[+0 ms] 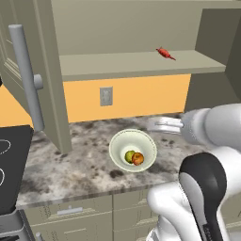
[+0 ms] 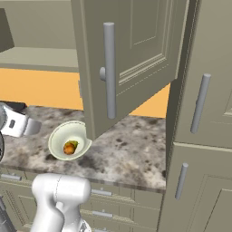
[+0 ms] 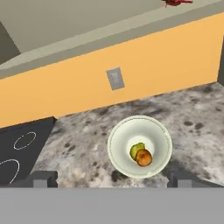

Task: Open the cabinet. Pick the pear and peach from the cabinet and place them into the bowl. Then close the cabinet.

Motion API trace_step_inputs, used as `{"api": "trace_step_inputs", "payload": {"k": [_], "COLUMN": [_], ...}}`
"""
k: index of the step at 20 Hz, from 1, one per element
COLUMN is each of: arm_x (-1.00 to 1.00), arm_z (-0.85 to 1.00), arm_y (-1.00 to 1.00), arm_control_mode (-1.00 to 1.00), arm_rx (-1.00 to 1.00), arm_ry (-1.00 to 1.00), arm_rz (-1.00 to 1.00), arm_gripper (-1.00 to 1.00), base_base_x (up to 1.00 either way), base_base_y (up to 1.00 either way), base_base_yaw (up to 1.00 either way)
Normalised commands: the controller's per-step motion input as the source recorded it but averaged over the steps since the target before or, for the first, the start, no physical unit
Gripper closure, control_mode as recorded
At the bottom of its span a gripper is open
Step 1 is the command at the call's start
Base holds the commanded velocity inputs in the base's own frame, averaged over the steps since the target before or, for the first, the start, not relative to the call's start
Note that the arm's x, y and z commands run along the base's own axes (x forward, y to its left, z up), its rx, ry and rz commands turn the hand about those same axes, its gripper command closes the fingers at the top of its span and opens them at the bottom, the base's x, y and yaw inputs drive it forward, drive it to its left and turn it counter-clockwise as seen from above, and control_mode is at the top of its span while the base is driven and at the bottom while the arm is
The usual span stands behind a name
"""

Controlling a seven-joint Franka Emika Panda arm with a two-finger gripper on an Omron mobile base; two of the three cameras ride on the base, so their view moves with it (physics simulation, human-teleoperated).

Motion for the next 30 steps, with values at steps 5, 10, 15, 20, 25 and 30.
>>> {"api": "trace_step_inputs", "payload": {"k": [5, 10, 15, 20, 25, 30], "arm_x": [-1.0, -1.0, -1.0, -0.8, -0.34, 0.14], "arm_z": [0.54, 0.48, 0.26, 0.02, 0.31, 0.2], "arm_y": [0.17, 0.16, 0.26, 0.35, 0.62, 0.99], "arm_control_mode": [-1.0, -1.0, -1.0, -1.0, -1.0, -1.0], "arm_rx": [-0.12, -0.12, -0.12, -0.01, 0.0, 0.0], "arm_ry": [-0.14, -0.11, -0.15, -0.19, -0.32, -0.33], "arm_rz": [0.27, 0.22, 0.11, 0.02, -0.12, -0.27], "arm_gripper": [-1.0, -1.0, -1.0, -1.0, -1.0, -1.0], "base_base_x": [0.0, 0.0, 0.0, 0.0, 0.0, 0.0], "base_base_y": [0.0, 0.0, 0.0, 0.0, 0.0, 0.0], "base_base_yaw": [0.0, 0.0, 0.0, 0.0, 0.0, 0.0]}}
